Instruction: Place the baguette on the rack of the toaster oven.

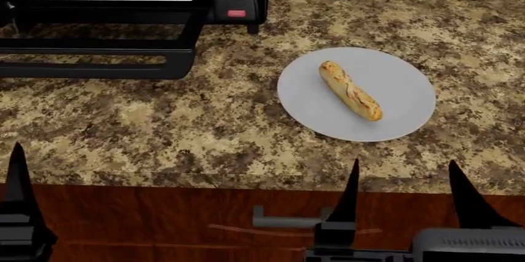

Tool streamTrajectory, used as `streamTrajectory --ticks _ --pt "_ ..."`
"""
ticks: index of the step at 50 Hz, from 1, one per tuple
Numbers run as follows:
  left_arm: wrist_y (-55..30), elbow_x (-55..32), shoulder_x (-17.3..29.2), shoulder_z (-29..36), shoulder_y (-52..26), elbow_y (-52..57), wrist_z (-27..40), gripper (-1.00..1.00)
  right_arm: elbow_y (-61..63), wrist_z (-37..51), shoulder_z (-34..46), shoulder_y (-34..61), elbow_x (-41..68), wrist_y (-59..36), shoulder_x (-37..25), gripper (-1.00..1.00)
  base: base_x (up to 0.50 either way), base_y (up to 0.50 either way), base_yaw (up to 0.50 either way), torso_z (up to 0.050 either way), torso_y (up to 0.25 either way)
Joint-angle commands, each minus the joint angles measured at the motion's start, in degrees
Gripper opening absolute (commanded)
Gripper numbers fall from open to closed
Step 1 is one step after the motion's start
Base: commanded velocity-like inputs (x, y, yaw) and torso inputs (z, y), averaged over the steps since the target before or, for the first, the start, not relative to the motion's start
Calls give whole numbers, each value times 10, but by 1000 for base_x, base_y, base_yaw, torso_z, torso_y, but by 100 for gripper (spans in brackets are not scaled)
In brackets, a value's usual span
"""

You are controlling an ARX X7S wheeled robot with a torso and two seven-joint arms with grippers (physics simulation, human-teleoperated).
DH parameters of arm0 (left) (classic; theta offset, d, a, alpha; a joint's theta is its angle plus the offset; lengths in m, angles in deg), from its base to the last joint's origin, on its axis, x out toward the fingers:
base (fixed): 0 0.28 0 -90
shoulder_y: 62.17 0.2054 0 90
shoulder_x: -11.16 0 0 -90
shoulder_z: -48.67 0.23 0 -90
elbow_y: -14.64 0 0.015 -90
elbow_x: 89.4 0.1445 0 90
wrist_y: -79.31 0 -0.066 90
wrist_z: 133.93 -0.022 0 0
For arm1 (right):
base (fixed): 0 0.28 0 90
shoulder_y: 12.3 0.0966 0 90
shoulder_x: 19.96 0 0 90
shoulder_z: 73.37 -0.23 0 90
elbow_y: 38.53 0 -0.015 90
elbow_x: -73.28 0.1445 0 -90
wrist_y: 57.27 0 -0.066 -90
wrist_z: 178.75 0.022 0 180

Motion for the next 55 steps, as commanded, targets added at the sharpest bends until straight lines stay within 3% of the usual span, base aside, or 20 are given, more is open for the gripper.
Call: streamTrajectory --ticks 1,14,22,28,39,47,55 --pt "-77 -27 25 -45 -33 74 9 100 53 9 -54 20 27 -53 -26 100 0 0 0 0 0" --pt "-111 -76 53 -98 -41 115 29 100 97 20 -126 53 79 -113 -47 100 0 0 0 0 0" --pt "-75 -186 160 -77 -38 115 158 100 100 20 -128 42 78 -99 -50 100 38 231 0 0 0" --pt "-61 -222 198 -64 -44 113 203 100 99 21 -135 34 80 -94 -53 100 53 263 0 0 0" --pt "-40 -228 210 -52 -34 106 219 100 99 26 -140 28 84 -90 -56 100 54 265 0 0 0" --pt "-26 -299 215 -83 -33 111 235 100 100 28 -146 19 89 -86 -59 100 55 264 0 0 0" --pt "-15 -301 241 -59 -43 111 261 100 104 35 -149 30 98 -97 -65 100 56 263 0 0 0"
